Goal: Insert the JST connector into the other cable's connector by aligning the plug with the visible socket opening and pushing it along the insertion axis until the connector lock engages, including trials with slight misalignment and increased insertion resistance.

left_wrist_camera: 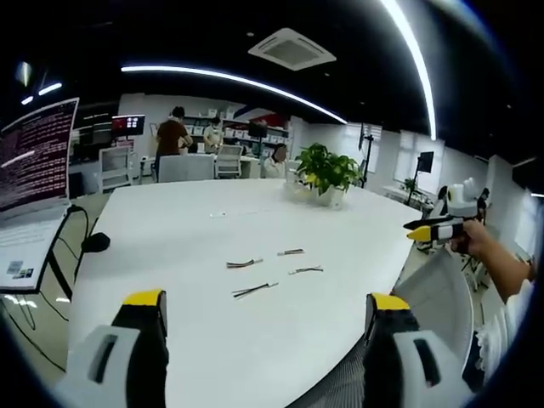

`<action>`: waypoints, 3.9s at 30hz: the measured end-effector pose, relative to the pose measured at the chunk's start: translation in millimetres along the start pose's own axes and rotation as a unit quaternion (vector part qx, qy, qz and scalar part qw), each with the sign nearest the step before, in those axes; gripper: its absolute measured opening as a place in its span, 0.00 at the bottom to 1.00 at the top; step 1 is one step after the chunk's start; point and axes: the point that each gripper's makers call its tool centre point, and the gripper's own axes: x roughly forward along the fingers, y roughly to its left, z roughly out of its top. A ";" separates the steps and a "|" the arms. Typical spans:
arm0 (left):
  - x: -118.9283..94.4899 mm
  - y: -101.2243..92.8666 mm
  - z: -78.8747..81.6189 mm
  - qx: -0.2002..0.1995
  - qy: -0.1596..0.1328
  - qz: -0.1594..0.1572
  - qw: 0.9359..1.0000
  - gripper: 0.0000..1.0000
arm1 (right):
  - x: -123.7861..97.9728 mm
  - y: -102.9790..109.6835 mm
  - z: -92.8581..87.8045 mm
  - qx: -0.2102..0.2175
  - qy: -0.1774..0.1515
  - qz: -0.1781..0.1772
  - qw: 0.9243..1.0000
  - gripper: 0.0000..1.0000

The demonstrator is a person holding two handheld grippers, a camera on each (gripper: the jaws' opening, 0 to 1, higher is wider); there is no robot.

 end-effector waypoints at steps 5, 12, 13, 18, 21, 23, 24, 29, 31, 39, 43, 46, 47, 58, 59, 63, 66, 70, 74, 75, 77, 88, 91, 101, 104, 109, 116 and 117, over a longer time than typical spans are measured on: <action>-5.0 0.7 0.6 -0.002 -0.004 0.003 1.000 0.96 | 0.4 1.2 1.7 -0.003 -0.001 0.004 1.000 0.64; -4.8 4.0 1.9 0.001 -0.005 0.007 1.000 0.96 | 2.7 1.2 4.8 0.001 -0.008 0.004 1.000 0.64; -3.0 4.0 0.6 0.000 -0.004 0.005 1.000 0.96 | 3.2 2.4 4.5 0.002 -0.008 0.005 1.000 0.64; 1.1 2.9 -5.9 -0.007 0.004 -0.001 1.000 0.97 | 5.3 4.7 -0.4 -0.002 -0.001 0.007 1.000 0.64; 3.9 1.8 -7.2 -0.010 0.006 -0.011 1.000 0.98 | 5.7 4.0 -1.2 0.005 -0.004 0.004 1.000 0.64; 4.5 2.6 -7.5 -0.011 0.007 -0.011 1.000 0.98 | 5.8 4.9 -1.1 0.007 -0.005 0.005 1.000 0.64; 4.9 3.6 -7.1 -0.013 0.007 -0.011 1.000 0.98 | 6.0 5.1 -1.0 0.007 -0.005 0.004 1.000 0.64; 7.0 7.0 -4.7 -0.010 0.004 -0.010 1.000 0.98 | 5.7 4.3 0.6 0.000 -0.003 0.004 1.000 0.64; 7.3 5.3 -4.8 -0.008 0.002 -0.009 1.000 0.97 | 4.6 3.5 0.7 0.002 -0.005 0.004 1.000 0.64; 4.2 3.6 -4.5 -0.009 0.002 -0.002 1.000 0.97 | 1.3 -1.1 1.3 0.006 -0.009 0.003 1.000 0.64; 3.5 3.4 -1.0 -0.016 -0.008 -0.002 1.000 0.98 | 0.7 -2.6 4.8 0.010 -0.017 0.000 1.000 0.64; 6.5 2.8 -1.7 -0.017 -0.004 -0.003 1.000 0.98 | -1.0 -4.7 7.7 0.014 -0.020 -0.003 1.000 0.64; 8.2 0.9 -0.6 -0.016 -0.005 -0.006 1.000 0.98 | -1.9 -5.3 9.4 0.015 -0.022 -0.001 1.000 0.64; 32.3 -3.9 15.9 -0.023 -0.011 -0.010 1.000 0.99 | 5.8 -29.3 31.7 0.010 -0.033 0.002 0.999 0.65; 34.4 -4.0 19.8 -0.027 -0.015 -0.010 0.999 0.99 | 6.8 -30.3 32.7 0.009 -0.033 0.003 0.999 0.65; 45.2 -5.5 38.0 -0.031 -0.036 -0.017 0.999 0.99 | 18.9 -38.4 46.2 0.008 -0.042 0.018 0.999 0.65; 58.1 -1.2 42.1 -0.020 -0.025 -0.023 0.999 0.99 | 29.3 -42.7 53.5 0.000 -0.036 0.028 0.999 0.65; 70.0 -3.7 47.8 -0.011 -0.021 -0.067 0.997 0.99 | 38.7 -44.5 67.3 -0.035 -0.047 0.050 0.997 0.64; 77.5 -2.6 68.5 -0.025 -0.051 -0.107 0.993 0.99 | 49.6 -45.1 84.1 -0.064 -0.064 0.082 0.993 0.69; 79.2 -1.8 70.8 -0.021 -0.051 -0.113 0.992 0.99 | 52.8 -45.6 86.4 -0.081 -0.065 0.091 0.990 0.72; 84.3 -1.7 78.2 -0.004 -0.059 -0.126 0.990 0.99 | 58.1 -50.3 91.1 -0.111 -0.070 0.086 0.988 0.77; 113.2 -26.9 83.0 0.057 -0.059 -0.227 0.971 0.98 | 84.0 -18.6 96.7 -0.175 -0.071 0.201 0.961 0.31; 123.2 -27.1 81.3 0.048 -0.051 -0.237 0.969 0.97 | 93.6 -13.3 97.6 -0.171 -0.071 0.218 0.958 0.34; 142.9 -23.6 77.1 0.062 -0.042 -0.248 0.966 0.99 | 133.8 -16.1 80.3 -0.211 -0.022 0.226 0.951 0.50; 149.4 -21.4 75.4 0.066 -0.039 -0.248 0.966 0.99 | 142.7 -14.8 82.3 -0.222 -0.026 0.231 0.947 0.56; 159.4 -17.7 70.1 0.087 -0.039 -0.256 0.962 0.98 | 158.2 -9.3 80.0 -0.218 -0.021 0.259 0.941 0.61; 173.2 -9.9 76.5 0.100 -0.064 -0.274 0.955 0.98 | 177.7 -3.8 69.3 -0.222 -0.017 0.288 0.931 0.62; 175.9 -7.1 76.6 0.100 -0.064 -0.273 0.955 0.98 | 181.1 -3.1 67.3 -0.219 -0.014 0.294 0.931 0.62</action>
